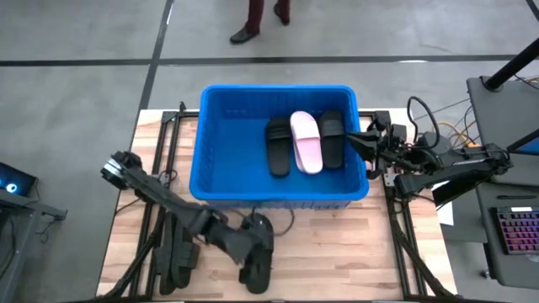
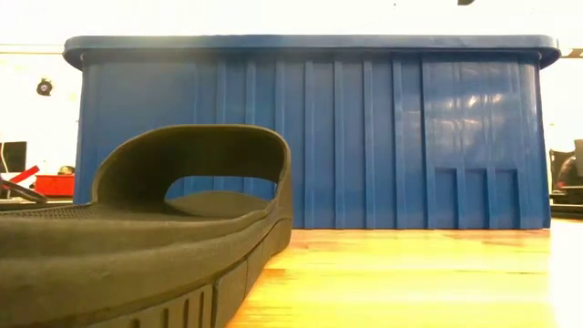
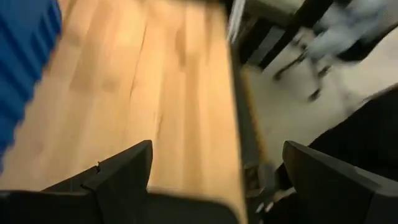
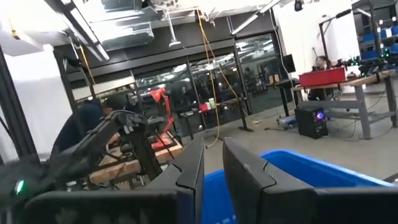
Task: Pick and place slides into bin
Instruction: Put the black slide into the blue container
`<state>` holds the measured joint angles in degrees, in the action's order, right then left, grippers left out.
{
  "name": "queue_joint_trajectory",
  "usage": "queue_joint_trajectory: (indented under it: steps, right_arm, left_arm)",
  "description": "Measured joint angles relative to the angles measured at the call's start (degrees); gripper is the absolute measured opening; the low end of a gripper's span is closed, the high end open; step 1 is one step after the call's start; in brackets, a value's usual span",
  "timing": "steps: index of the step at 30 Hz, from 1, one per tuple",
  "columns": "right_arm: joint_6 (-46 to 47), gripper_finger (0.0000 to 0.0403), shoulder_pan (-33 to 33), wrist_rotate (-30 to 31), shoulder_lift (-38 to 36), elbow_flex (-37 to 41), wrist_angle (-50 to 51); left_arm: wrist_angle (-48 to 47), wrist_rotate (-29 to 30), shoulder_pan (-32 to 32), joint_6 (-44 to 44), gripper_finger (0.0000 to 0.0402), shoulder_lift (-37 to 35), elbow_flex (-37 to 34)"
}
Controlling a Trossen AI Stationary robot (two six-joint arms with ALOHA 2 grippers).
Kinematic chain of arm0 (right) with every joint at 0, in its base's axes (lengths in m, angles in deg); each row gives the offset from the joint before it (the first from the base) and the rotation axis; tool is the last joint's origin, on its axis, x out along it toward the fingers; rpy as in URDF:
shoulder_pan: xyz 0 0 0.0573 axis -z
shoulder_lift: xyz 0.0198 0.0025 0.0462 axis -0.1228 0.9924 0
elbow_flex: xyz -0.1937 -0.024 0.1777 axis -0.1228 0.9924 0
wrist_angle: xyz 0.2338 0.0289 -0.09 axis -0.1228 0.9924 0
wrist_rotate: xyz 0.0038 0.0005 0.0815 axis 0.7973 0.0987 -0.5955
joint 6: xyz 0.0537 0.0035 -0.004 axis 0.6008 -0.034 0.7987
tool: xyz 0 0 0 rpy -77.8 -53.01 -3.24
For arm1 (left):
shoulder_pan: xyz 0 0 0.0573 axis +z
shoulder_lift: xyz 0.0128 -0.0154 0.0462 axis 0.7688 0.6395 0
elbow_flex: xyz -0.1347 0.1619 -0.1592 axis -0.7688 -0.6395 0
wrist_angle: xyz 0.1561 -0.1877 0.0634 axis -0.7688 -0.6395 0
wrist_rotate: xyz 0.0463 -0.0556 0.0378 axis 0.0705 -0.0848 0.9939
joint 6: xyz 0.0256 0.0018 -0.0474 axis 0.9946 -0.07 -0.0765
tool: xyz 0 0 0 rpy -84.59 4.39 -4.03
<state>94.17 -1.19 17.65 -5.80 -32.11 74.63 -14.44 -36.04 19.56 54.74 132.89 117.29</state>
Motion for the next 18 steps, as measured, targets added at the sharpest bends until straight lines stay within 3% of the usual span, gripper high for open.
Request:
queue_joint_trajectory:
  steps: [14,18]
  right_arm:
    - [2.32,0.0052,0.0,-0.02,-0.01,0.0,0.0]
    - [2.43,0.0052,0.02,-0.03,-0.11,0.0,-0.04]
  left_arm:
    - [-16.55,6.32,-2.12,-4.37,0.0344,11.12,0.0]
    - [-18.37,11.08,-2.09,-4.43,0.0344,13.11,0.0]
